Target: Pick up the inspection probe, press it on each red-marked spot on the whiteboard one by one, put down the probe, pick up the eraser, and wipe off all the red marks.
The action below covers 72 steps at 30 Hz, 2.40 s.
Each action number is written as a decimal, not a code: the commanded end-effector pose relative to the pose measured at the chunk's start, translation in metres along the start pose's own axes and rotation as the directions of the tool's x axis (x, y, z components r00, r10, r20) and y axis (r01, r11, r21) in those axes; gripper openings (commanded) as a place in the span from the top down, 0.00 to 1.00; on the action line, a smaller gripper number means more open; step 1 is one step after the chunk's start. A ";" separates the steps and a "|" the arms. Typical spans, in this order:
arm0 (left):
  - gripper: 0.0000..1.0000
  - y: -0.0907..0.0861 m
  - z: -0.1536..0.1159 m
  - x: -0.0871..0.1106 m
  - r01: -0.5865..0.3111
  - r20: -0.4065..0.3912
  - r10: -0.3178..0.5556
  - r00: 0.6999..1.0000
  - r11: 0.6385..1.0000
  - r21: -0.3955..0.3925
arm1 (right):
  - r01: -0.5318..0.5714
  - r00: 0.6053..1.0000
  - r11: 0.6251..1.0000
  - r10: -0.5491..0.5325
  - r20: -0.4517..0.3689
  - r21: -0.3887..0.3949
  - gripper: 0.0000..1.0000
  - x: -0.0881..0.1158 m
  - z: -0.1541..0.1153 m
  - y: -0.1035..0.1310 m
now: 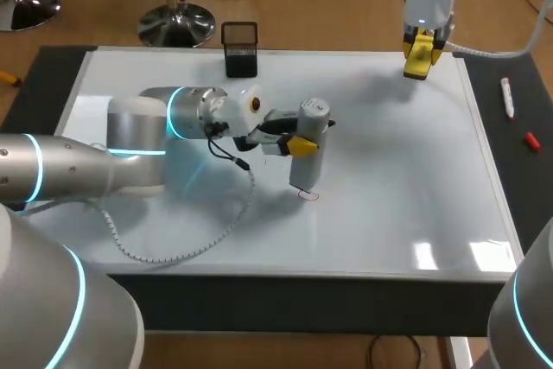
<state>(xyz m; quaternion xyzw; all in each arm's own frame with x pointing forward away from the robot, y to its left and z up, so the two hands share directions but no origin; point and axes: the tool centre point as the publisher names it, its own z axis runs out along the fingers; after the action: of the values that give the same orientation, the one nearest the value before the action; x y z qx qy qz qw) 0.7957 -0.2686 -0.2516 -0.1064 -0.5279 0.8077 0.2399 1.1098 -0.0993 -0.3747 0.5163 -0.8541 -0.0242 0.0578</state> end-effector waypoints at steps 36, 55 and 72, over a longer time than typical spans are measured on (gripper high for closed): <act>1.00 0.033 0.017 0.001 -0.054 0.014 0.059 0.998 0.974 -0.219 | 0.002 1.000 1.000 -0.002 -0.004 -0.001 1.00 0.000 -0.002 -0.001; 1.00 0.048 0.012 -0.003 -0.022 0.051 0.034 0.998 0.977 -0.213 | 0.002 1.000 1.000 -0.002 -0.004 -0.001 1.00 0.000 -0.002 -0.001; 1.00 0.051 0.007 -0.006 -0.023 0.065 0.040 0.997 0.972 -0.235 | 0.002 1.000 1.000 -0.002 -0.004 -0.001 1.00 0.000 -0.002 -0.001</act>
<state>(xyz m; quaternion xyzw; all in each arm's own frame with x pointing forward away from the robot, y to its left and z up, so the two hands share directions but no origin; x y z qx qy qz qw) 0.7849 -0.2948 -0.2930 -0.1151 -0.6243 0.7474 0.1961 1.1098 -0.0992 -0.3747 0.5163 -0.8541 -0.0243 0.0578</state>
